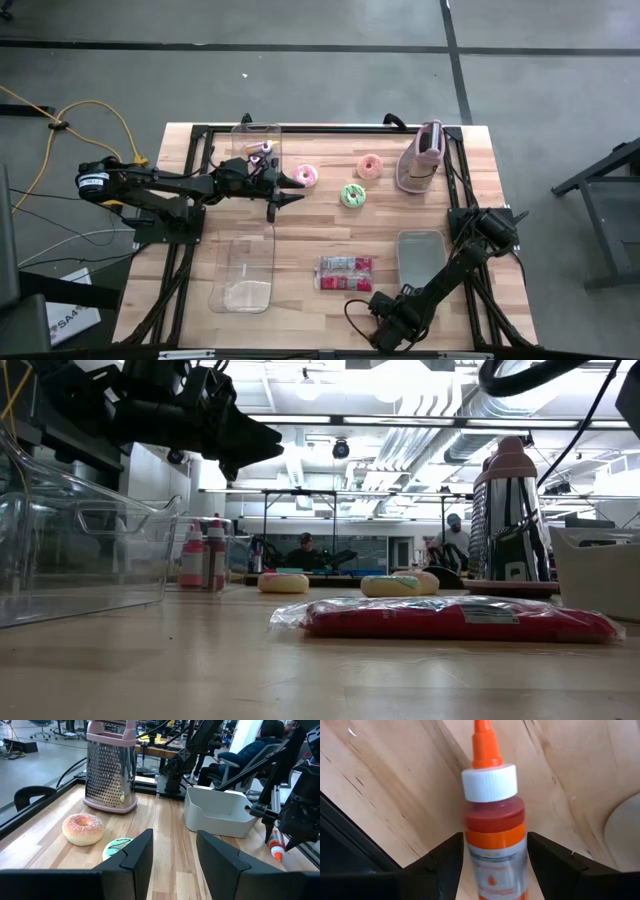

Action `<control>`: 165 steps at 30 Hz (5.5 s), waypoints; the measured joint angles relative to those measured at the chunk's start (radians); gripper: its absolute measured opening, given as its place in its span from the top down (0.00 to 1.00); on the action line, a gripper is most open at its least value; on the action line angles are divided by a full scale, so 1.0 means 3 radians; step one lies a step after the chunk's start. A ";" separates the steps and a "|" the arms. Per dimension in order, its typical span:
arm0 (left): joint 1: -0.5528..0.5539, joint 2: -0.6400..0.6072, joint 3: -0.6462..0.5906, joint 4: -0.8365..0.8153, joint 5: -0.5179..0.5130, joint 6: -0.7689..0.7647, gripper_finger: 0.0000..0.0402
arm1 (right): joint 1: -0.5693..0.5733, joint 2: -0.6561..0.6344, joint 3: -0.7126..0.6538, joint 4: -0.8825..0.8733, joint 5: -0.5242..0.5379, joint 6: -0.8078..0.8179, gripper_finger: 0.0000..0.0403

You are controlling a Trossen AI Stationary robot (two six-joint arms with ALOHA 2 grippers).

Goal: Pick & Place Food Item
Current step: Put the orange food coloring bottle into the top transparent bin

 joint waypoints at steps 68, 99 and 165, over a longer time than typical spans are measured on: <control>0.0000 0.0000 0.0001 0.0037 -0.0001 0.0000 0.63 | -0.2063 -0.0587 0.0295 0.0076 0.0266 -0.3400 0.66; 0.0000 0.0000 0.0001 -0.0387 0.0358 0.0023 0.63 | -0.2488 -0.0709 0.0289 0.0144 0.0250 -0.3834 0.66; -0.0430 0.0015 0.0000 -0.0011 0.0059 0.0427 0.51 | -0.2476 -0.0771 0.0299 0.1060 0.0456 -0.4122 0.66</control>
